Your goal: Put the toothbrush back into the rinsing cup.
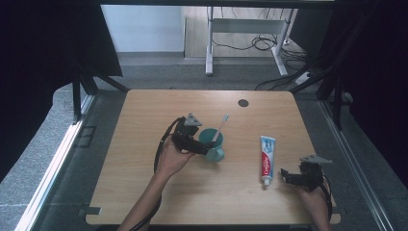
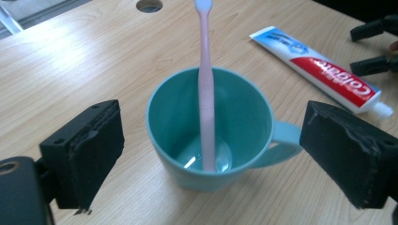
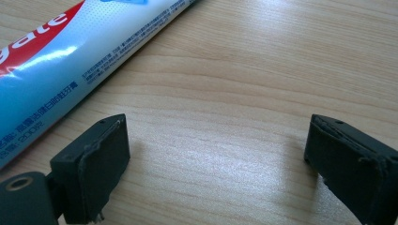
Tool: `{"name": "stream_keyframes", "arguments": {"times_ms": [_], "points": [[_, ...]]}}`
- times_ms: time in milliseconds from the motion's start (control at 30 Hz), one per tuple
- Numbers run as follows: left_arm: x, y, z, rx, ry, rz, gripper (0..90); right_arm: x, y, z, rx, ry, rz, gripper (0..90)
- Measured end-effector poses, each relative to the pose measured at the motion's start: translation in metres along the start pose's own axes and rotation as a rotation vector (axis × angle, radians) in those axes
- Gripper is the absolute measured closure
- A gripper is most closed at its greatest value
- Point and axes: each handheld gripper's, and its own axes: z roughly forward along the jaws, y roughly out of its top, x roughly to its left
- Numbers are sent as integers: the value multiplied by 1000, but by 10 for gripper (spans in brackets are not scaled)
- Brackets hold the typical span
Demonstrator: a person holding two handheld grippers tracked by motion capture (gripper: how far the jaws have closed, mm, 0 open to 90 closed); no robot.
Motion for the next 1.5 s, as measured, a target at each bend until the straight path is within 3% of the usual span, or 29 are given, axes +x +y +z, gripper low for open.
{"name": "stream_keyframes", "arguments": {"times_ms": [933,1500], "points": [[9,-40,-22,-26,29,0,0,0,0,0,-1,0,0,66],[14,-79,-38,-20,56,-20,0,0,0,0,-2,0,-3,66]]}}
